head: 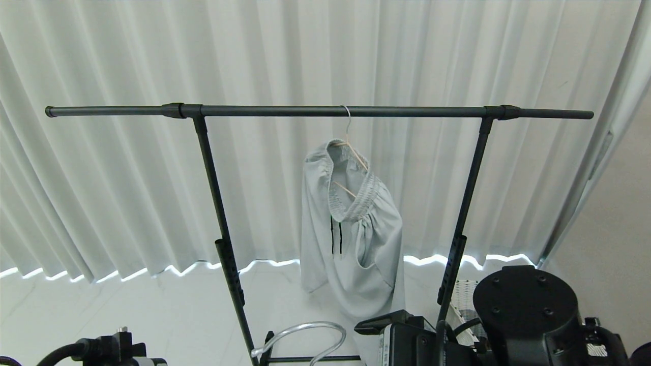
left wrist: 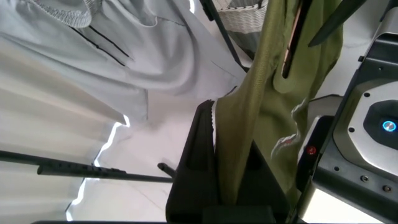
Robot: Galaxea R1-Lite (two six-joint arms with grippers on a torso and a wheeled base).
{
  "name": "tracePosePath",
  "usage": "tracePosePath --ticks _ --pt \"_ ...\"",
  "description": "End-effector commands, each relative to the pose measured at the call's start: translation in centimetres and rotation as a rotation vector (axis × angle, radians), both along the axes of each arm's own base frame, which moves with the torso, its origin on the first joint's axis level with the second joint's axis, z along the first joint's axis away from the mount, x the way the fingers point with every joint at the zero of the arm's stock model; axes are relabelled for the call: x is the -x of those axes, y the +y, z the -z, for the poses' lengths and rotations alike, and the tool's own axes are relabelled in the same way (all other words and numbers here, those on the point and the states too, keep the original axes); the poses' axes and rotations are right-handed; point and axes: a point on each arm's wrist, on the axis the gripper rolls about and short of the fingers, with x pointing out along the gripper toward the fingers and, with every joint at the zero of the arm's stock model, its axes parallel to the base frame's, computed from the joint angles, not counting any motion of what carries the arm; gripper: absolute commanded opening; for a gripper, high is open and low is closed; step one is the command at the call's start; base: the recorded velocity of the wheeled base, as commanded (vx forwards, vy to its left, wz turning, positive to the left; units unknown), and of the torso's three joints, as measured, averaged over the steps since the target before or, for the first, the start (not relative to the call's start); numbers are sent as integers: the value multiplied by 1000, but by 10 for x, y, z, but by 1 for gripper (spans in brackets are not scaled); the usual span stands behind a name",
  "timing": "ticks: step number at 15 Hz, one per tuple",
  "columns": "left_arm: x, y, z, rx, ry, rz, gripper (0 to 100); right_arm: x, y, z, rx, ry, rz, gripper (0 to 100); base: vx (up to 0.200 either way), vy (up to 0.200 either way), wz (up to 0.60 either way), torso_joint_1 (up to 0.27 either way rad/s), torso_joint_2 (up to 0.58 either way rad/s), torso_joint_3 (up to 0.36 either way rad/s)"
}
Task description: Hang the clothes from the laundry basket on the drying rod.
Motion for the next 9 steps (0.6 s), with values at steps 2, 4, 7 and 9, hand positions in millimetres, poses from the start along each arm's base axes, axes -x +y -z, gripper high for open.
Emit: tracePosePath --ticks 2,4,7,9 --pt "0 0 0 2 -2 0 0 1 -2 4 -5 -3 -1 100 0 0 0 0 0 0" --pt "0 0 -1 3 -3 0 0 2 -4 5 -8 -4 -1 0 0 0 0 0 0 0" --pt "0 0 -1 4 -2 -1 0 1 -4 4 -9 -9 12 0 0 0 0 0 0 0" --pt "0 0 -1 4 -2 -1 0 0 -4 4 -8 -14 21 0 0 0 0 0 0 0"
